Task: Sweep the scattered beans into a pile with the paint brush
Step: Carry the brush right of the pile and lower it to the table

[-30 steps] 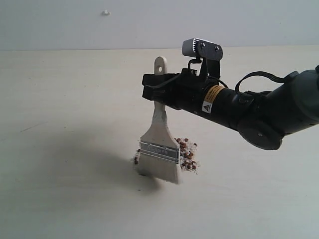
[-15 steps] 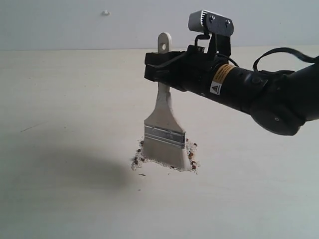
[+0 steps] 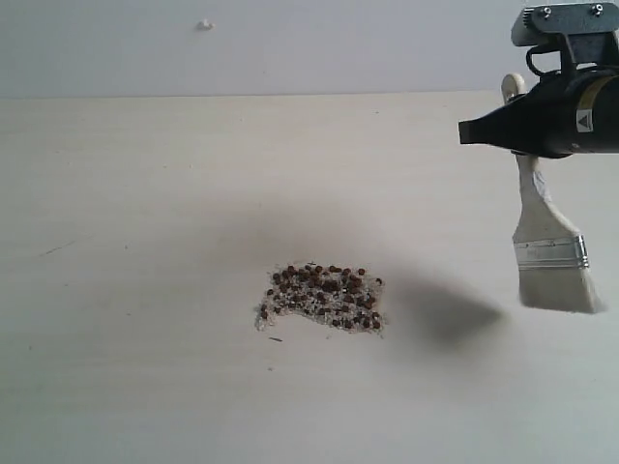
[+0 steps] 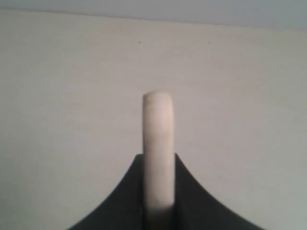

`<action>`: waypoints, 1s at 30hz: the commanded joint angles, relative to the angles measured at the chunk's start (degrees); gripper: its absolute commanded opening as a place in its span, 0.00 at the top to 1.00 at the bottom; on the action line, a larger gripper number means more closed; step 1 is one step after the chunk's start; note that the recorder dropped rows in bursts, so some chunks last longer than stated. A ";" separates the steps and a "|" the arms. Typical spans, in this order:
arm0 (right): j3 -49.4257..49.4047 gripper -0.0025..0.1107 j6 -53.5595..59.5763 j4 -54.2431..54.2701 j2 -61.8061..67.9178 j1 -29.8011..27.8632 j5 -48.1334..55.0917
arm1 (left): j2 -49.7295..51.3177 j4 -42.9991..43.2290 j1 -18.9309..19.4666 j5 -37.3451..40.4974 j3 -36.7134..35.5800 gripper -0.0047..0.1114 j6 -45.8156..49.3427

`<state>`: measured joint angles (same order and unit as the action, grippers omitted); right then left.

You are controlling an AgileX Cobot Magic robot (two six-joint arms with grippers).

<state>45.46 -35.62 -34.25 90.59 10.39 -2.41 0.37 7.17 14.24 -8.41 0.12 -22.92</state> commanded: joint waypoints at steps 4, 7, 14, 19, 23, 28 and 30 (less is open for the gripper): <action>13.11 0.98 16.14 6.53 1.44 -0.42 25.24 | -0.37 -0.35 0.13 0.16 -0.12 0.96 0.25; 18.32 0.98 27.81 14.63 3.38 -0.42 36.62 | -0.37 -0.35 0.13 0.16 -0.12 0.96 0.25; 25.57 0.98 62.61 53.46 9.69 -0.42 53.36 | -0.37 -0.35 0.13 0.16 -0.12 0.96 0.25; 25.57 0.98 73.43 77.06 15.11 -0.42 51.56 | -0.37 -0.35 0.13 0.16 -0.12 0.96 0.25; 25.57 0.98 78.88 87.11 19.25 -0.42 51.56 | -0.37 -0.35 0.13 0.16 -0.12 0.96 0.25; 21.90 0.98 80.10 93.16 21.85 -0.42 37.42 | -0.37 -0.35 0.13 0.16 -0.12 0.96 0.25; 20.12 0.98 81.80 95.06 21.85 -0.42 32.84 | -0.37 -0.35 0.13 0.16 -0.12 0.96 0.25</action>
<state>67.37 43.98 57.61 112.44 10.05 36.40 0.37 7.17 14.24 -8.41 0.12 -22.92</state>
